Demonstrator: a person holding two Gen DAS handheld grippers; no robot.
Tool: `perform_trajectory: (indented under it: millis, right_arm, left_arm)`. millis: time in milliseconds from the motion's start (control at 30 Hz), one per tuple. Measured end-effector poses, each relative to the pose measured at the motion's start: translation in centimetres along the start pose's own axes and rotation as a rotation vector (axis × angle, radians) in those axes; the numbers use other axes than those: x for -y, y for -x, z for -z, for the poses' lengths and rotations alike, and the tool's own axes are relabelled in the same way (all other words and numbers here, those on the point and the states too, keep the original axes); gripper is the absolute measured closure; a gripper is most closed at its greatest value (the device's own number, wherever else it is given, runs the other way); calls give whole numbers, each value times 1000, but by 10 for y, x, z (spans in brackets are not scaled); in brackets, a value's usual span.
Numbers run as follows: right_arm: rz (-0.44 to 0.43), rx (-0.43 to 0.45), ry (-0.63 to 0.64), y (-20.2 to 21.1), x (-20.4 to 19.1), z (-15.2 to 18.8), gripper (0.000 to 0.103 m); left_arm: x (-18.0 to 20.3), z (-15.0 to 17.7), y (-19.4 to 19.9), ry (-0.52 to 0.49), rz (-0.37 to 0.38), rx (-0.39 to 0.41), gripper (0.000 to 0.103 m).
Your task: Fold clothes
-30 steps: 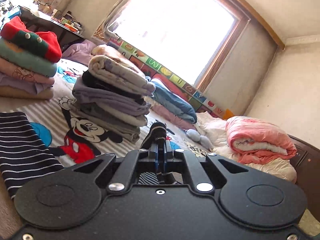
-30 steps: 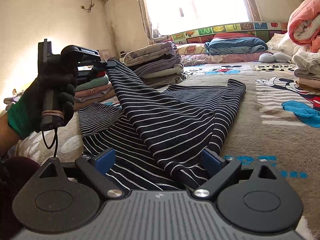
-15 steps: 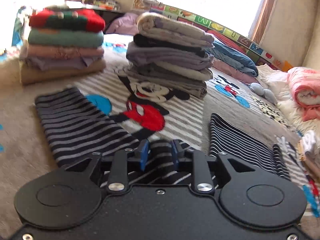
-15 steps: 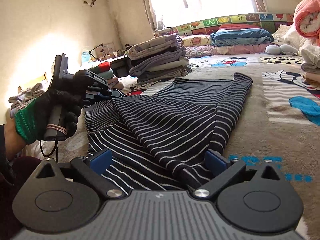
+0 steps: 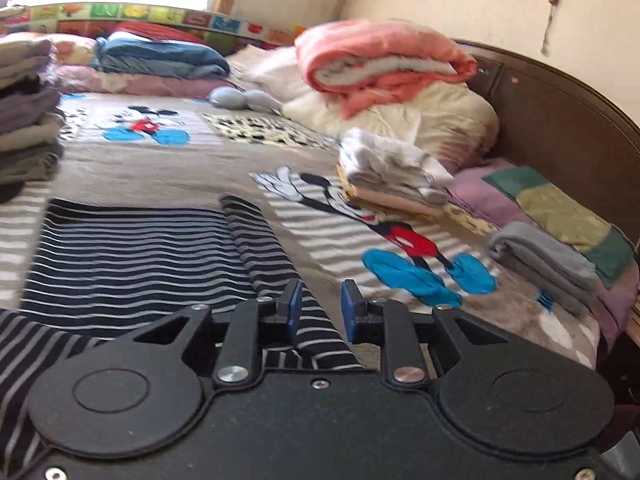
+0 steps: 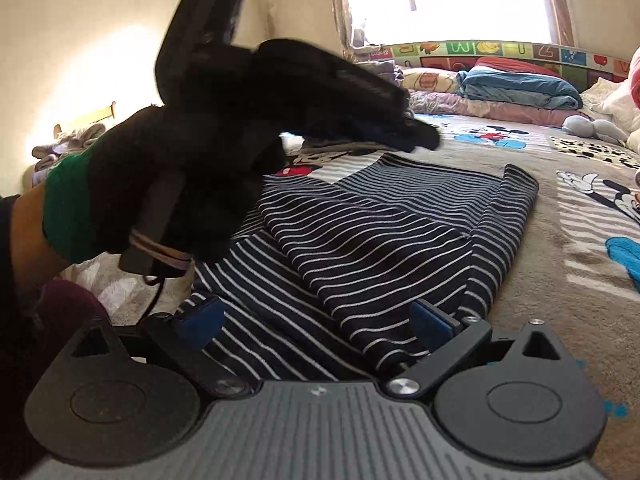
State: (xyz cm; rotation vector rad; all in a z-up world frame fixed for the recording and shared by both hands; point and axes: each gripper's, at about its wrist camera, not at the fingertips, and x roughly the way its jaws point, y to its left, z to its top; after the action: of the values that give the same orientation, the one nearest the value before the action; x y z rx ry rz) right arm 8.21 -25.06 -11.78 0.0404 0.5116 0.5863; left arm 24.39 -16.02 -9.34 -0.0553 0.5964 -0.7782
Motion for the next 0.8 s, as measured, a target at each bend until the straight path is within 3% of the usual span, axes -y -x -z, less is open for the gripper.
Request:
perform_trajectory:
  millis: [67,100,233,367,500,667,733,800]
  right_arm:
    - [-14,-28,18,-3,-5,4,4]
    - [-16,-37,28,-4,-7,7,4]
    - [-34,-22,24,2,-11,10,3]
    - [-16,38,33,22,-17,10,5]
    - [83,72,39,32,-18,14,5]
    - [39,-46,46,8,-14,23,0]
    - [46,-33,60,12,-18,23,0]
    - [25,28,36,24,-19,21,2]
  left_arm:
    - [2,11,-30,-31,-63,-154,83]
    - [3,18,-38,-71,-112,-175,81]
    - [14,11,-14,-109,-88,-100,82]
    - [20,10,-6,-117,15,-107,82]
    - [19,22,-30,-133,-67,-215,81]
    - [16,19,-16,-77,-25,-149,81]
    - [18,17,-4,-74,-8,-130,81]
    - [17,17,5,-78,-39,-121,81]
